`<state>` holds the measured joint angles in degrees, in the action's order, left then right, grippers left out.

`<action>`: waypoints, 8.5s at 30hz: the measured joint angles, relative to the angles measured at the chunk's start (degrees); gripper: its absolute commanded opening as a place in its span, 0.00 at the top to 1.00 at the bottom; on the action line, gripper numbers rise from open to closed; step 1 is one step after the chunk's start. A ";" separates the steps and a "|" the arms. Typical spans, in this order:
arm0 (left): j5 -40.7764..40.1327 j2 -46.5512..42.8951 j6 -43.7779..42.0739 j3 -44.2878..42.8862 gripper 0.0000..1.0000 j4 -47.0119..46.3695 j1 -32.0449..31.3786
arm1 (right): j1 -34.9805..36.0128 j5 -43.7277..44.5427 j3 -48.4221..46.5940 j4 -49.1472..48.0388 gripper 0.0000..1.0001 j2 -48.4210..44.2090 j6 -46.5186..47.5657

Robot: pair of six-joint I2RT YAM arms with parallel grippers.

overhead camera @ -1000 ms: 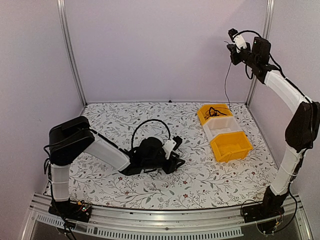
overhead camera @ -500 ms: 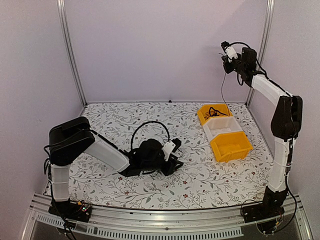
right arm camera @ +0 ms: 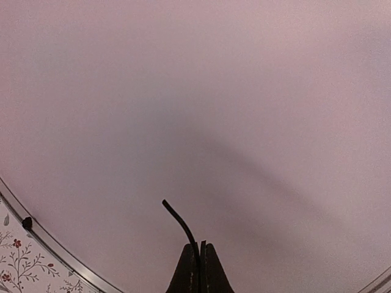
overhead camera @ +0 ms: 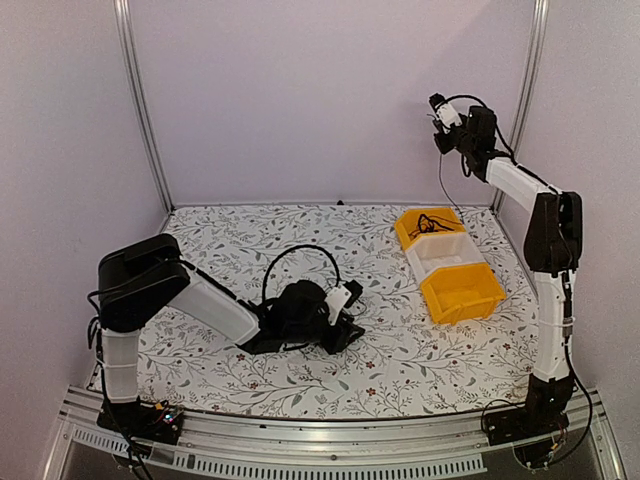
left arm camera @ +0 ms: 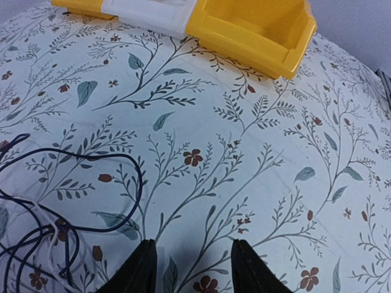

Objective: Untangle the cables

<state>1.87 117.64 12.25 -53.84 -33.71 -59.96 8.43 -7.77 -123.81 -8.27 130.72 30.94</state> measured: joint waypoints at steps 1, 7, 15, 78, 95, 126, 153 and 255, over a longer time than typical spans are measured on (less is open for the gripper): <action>-0.02 0.00 0.00 0.00 0.59 0.17 -0.02 | 0.42 -0.04 1.25 -0.07 1.00 0.00 0.04; -0.39 0.00 0.00 0.00 0.59 0.48 -0.09 | 2.69 -0.31 8.26 0.15 1.00 0.63 0.11; -0.39 0.00 -0.07 0.00 0.59 0.50 -0.20 | 3.13 -0.28 21.75 0.85 1.00 -3.02 -0.63; -1.29 0.00 -2.62 -2.69 0.59 3.21 -3.04 | 0.66 -3.61 19.26 45.79 0.46 -11.34 -10.19; -5.86 -6.67 -4.35 -5.27 0.56 5.92 -3.13 | 0.72 -9.05 39.95 36.15 0.59 -23.89 -4.68; -5.60 -8.07 -3.65 -4.11 0.57 5.75 -3.15 | 7.54 -10.82 35.50 41.70 0.63 -20.76 -1.75; -6.03 -8.39 -3.63 -3.32 0.56 5.79 -3.15 | 7.56 -11.50 32.04 52.09 0.58 -9.46 -12.02; 1.60 5.55 21.51 -15.72 0.54 0.96 8.11 | 3.89 -21.42 22.38 54.05 0.53 -4.52 -20.09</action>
<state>3.46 123.20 33.76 -69.56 -32.75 -51.86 12.32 -29.19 -101.43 45.78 126.19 10.85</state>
